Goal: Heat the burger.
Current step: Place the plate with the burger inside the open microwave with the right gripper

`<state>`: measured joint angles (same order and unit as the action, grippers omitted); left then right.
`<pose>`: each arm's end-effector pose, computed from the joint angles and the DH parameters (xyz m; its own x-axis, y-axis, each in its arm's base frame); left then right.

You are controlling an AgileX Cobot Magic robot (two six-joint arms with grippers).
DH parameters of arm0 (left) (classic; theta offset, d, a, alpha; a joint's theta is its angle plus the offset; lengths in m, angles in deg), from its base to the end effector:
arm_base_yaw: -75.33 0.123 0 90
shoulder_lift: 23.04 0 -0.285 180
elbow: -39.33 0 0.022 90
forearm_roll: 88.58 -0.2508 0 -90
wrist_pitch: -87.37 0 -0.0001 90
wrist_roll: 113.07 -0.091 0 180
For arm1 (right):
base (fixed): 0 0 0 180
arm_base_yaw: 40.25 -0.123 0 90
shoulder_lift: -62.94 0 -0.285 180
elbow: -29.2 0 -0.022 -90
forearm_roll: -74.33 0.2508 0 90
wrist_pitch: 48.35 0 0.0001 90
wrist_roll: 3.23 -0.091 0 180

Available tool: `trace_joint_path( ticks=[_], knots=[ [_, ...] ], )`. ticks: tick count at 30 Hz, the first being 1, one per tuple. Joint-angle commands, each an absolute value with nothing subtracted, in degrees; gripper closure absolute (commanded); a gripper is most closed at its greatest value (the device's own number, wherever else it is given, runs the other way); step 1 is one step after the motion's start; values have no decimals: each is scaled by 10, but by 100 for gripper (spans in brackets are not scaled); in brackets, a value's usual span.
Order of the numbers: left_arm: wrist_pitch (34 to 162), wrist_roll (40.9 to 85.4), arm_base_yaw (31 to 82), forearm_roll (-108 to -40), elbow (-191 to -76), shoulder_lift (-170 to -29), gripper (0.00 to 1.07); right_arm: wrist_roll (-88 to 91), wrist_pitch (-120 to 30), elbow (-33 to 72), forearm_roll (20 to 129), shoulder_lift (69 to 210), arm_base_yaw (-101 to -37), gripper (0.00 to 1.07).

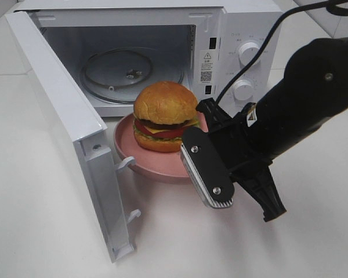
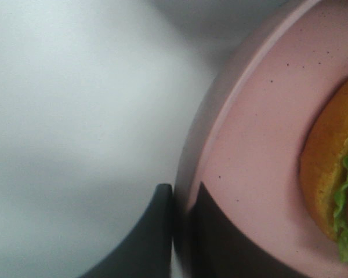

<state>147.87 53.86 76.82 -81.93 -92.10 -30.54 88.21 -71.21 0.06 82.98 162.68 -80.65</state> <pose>-0.0055 -0.0093 0.2781 -0.4271 0.1580 -0.8903 0.1390 0.9844 0.1080 0.2254 0.1988 0.1837 0.5877 -0.8022 -0.1053 -0.7410 -0.4814 -0.4681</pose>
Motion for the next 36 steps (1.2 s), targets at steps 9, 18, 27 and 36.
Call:
trace_joint_path(
  ticks=[9, 18, 27, 36],
  knots=[
    [1471, 539, 765, -815, -920, -293, 106, 919, -698, 104, 837, 1683, -786, 107],
    [1471, 539, 765, -815, -920, -293, 106, 934, -709, 189, 838, 1746, -782, 107],
    [1471, 539, 765, -815, -920, -293, 106, 929, -706, 262, 840, 1811, -768, 107],
    [1471, 539, 765, -815, -920, -293, 106, 871, -713, 352, 837, 1877, -755, 107]
  ],
)
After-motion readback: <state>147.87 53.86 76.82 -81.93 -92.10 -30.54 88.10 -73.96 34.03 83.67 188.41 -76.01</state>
